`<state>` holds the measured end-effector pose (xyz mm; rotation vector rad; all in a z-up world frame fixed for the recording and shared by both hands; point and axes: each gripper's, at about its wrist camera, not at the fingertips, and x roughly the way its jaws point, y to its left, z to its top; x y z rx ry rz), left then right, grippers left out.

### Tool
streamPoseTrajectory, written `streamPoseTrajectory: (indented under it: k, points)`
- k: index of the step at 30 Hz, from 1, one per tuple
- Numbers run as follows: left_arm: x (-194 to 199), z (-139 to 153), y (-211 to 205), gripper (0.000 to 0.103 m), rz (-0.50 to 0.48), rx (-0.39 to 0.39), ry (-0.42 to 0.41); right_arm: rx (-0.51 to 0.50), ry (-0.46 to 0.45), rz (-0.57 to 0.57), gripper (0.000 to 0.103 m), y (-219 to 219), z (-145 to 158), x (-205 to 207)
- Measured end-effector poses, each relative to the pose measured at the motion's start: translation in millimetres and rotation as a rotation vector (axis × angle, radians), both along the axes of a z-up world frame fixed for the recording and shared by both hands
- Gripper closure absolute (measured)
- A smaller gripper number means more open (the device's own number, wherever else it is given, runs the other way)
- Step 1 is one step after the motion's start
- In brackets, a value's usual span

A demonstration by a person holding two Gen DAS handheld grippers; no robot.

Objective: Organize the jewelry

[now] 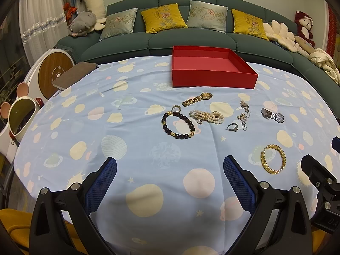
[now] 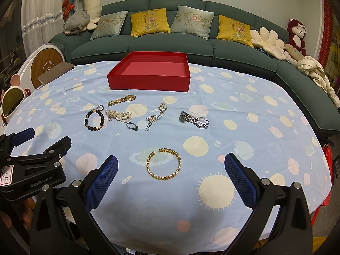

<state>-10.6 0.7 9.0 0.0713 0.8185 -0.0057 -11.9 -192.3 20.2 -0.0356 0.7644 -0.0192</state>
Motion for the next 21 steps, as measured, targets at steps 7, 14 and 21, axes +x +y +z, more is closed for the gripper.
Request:
streamPoseTrajectory:
  k: [7,14,21]
  points:
    - [0.3,0.4,-0.2,0.005,0.001,0.002,-0.003,-0.001,0.000,0.001,0.005,-0.1,-0.1,0.1]
    - [1.0,0.6,1.0,0.005,0.005,0.003,-0.001,-0.001,0.001,0.000,0.005,0.3,-0.3,-0.1]
    - [6.8,1.4,11.3,0.005,0.034,-0.013,-0.007,-0.003,0.008,-0.001,0.005,0.6,-7.3,0.4]
